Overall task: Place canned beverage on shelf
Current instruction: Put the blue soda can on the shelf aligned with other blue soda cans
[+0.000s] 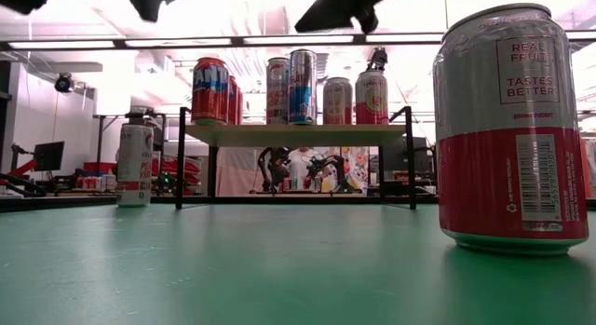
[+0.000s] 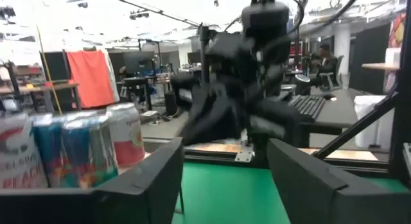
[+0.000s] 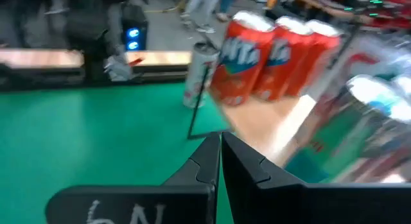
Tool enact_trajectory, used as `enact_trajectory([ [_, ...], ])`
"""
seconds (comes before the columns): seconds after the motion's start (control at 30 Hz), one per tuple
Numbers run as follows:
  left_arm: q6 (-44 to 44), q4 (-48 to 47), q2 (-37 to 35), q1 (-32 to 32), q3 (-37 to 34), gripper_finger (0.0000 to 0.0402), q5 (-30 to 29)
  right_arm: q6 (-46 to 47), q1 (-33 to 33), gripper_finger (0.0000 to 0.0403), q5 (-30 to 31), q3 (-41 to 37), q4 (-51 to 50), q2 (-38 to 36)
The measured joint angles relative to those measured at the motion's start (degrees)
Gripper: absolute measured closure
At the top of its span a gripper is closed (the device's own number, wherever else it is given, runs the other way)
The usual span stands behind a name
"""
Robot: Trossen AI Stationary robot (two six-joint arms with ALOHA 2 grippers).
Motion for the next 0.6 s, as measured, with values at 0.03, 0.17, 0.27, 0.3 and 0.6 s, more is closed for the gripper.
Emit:
enact_trajectory([
  [0.03,0.8,-0.5,0.8,0.0,1.2,0.0200,-0.2,-0.5,0.0,0.0394,-1.0,-1.4,1.2,-0.2],
  [0.17,2.2,-5.5,4.5,0.3,5.7,0.0238,-0.7,-0.4,0.0,0.0394,-1.8,-5.3,3.7,-1.8],
  [0.27,0.8,-9.3,7.4,0.3,7.3,0.0265,-0.7,-0.4,0.0,0.0394,-1.8,-7.5,3.6,-3.0],
  [0.3,0.6,-9.8,8.2,0.3,7.3,0.0273,-0.7,-0.4,0.0,0.0394,-1.8,-8.1,3.6,-3.5],
  [0.6,2.5,-15.1,8.3,4.7,9.1,0.0364,-0.2,-1.3,0.0,0.0394,-2.3,-12.7,4.1,-9.4],
])
